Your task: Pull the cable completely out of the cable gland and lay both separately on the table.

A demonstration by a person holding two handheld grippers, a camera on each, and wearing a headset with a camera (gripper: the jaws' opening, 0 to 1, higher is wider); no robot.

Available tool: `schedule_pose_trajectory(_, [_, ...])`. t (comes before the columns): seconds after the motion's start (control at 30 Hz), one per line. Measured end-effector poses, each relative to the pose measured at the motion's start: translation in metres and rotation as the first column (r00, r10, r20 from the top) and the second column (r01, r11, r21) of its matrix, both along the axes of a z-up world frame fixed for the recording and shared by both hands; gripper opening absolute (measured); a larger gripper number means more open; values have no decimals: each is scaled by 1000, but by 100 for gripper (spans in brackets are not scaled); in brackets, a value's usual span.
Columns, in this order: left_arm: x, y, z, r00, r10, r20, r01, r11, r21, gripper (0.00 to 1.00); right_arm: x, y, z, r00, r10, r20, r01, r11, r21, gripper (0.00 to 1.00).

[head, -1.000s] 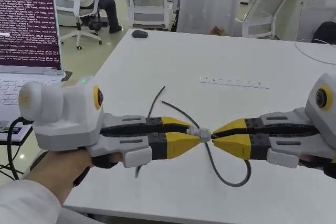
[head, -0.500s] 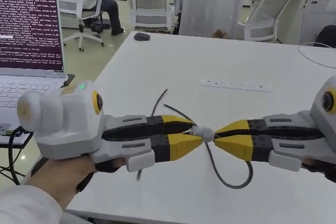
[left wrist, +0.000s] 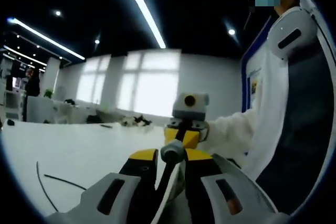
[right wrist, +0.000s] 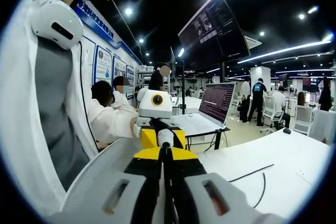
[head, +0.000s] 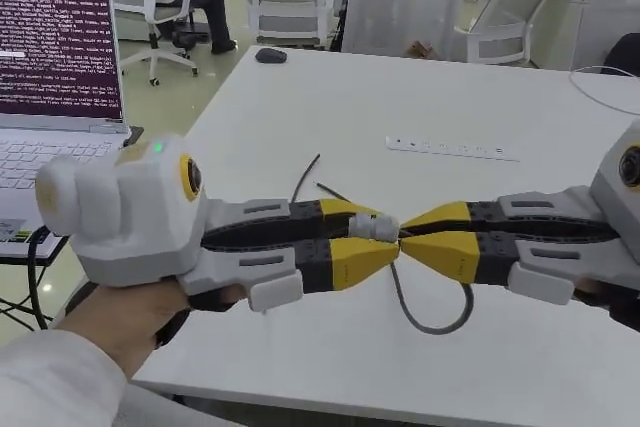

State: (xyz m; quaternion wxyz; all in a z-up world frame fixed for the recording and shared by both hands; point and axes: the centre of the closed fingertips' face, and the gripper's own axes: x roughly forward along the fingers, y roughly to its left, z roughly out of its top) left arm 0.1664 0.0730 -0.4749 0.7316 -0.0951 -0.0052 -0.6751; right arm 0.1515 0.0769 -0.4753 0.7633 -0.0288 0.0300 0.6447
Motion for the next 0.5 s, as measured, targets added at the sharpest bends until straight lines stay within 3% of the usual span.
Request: schedule_pose_trajectory(0.5, [-5, -2, -12, 1000, -2, 19, 0, 996, 95, 16, -1, -1, -13, 999, -5, 47, 8, 997, -76, 4])
